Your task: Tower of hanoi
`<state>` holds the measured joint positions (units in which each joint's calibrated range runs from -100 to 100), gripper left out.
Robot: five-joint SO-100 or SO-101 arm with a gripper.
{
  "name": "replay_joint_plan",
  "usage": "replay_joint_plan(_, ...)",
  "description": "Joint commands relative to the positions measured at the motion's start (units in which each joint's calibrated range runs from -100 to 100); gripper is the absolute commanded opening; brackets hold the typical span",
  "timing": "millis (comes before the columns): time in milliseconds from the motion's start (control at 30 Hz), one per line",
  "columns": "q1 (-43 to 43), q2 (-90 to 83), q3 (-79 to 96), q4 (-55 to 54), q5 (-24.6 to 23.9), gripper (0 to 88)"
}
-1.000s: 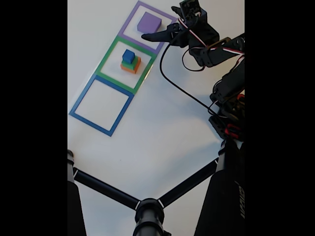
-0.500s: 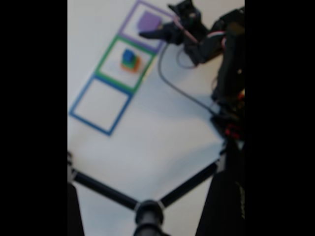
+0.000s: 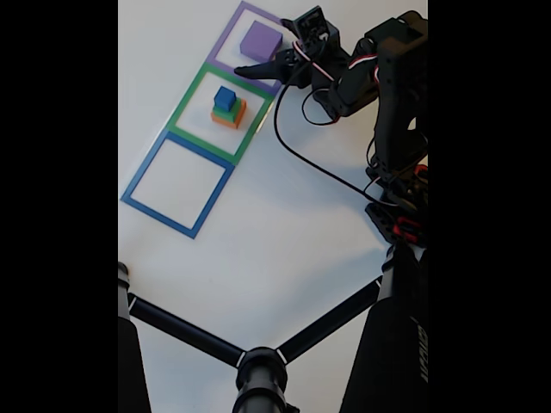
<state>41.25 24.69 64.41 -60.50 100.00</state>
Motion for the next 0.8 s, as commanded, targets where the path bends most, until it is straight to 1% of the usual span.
replay_joint_plan(0,-0.5,0.1,-1.4,-1.5,0.0,50.2)
replay_joint_plan(300,-0.6,1.7,-2.2,-1.8,0.0,49.0)
replay_joint_plan(767,-2.5,3.0,-3.4,-1.6,0.0,40.2)
